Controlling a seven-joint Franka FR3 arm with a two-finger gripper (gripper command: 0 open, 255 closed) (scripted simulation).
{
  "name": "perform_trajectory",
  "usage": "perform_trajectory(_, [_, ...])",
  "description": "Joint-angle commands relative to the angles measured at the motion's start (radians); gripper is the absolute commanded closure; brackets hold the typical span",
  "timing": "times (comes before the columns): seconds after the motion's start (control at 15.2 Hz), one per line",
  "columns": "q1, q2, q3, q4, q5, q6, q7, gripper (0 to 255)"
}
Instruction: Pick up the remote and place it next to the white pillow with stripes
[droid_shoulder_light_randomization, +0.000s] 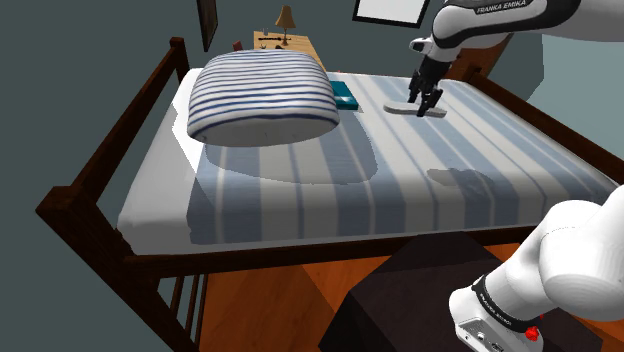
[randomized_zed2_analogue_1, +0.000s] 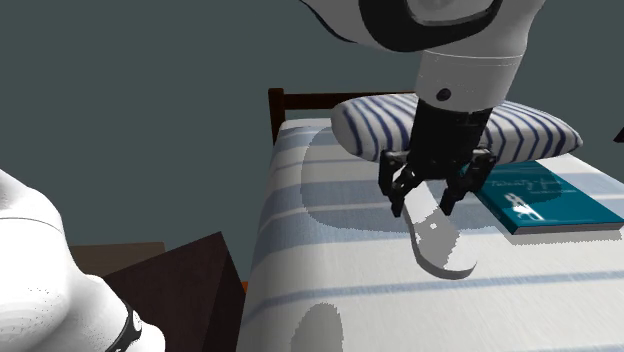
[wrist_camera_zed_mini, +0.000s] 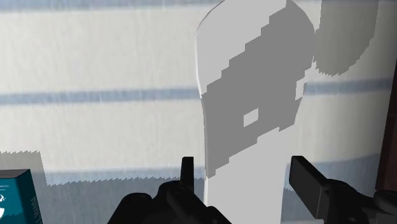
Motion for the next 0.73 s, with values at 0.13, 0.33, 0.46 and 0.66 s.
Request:
perform_trajectory(0.13, [0.001, -0.018, 0.005, 0.039, -0.009, -0.054, 0.006, 255])
perform_trajectory(0.33, [0.002, -0.023, 0.007, 0.075, -0.011, -0.094, 0.007, 255])
perform_trajectory(0.46, [0.003, -0.025, 0.008, 0.1, -0.011, -0.121, 0.007, 255])
perform_trajectory(0.66, [0.004, -0.026, 0.009, 0.139, -0.011, -0.161, 0.007, 255])
